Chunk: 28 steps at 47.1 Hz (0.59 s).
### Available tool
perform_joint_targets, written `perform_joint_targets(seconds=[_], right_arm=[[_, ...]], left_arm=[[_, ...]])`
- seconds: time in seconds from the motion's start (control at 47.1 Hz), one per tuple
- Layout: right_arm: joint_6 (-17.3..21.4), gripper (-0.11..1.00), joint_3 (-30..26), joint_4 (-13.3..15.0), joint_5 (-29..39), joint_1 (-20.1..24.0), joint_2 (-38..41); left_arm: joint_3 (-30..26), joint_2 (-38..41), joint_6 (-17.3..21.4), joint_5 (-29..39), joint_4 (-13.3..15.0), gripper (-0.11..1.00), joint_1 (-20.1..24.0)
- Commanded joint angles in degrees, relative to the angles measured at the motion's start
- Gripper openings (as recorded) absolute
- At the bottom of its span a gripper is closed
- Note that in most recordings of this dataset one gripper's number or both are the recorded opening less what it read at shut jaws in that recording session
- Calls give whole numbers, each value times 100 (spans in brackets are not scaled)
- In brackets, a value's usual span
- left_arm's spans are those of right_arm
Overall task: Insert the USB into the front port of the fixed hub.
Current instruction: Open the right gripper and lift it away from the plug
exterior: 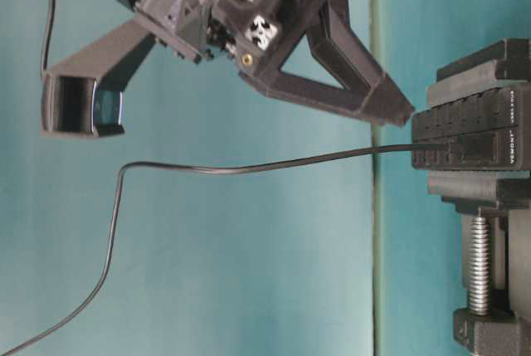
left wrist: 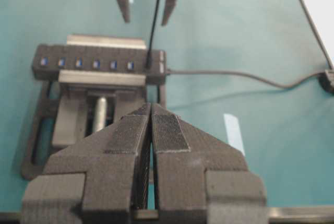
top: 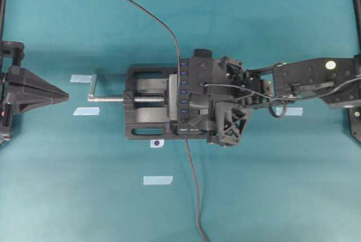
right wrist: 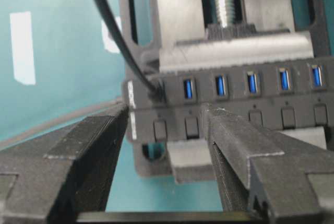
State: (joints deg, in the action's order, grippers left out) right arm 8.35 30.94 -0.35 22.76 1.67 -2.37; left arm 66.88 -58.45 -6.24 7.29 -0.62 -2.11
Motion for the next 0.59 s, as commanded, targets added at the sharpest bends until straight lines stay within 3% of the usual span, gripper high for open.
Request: perform_joint_targets(seconds=[0.0,0.574], right_arm=[[-9,62,-18,9,-18,9,-246],[-9,62,211,9,-26,0,-527]], left_arm=[[-62,0,9,-53,-18,0,0],[-26,-44,35,-62,-18,0,0]])
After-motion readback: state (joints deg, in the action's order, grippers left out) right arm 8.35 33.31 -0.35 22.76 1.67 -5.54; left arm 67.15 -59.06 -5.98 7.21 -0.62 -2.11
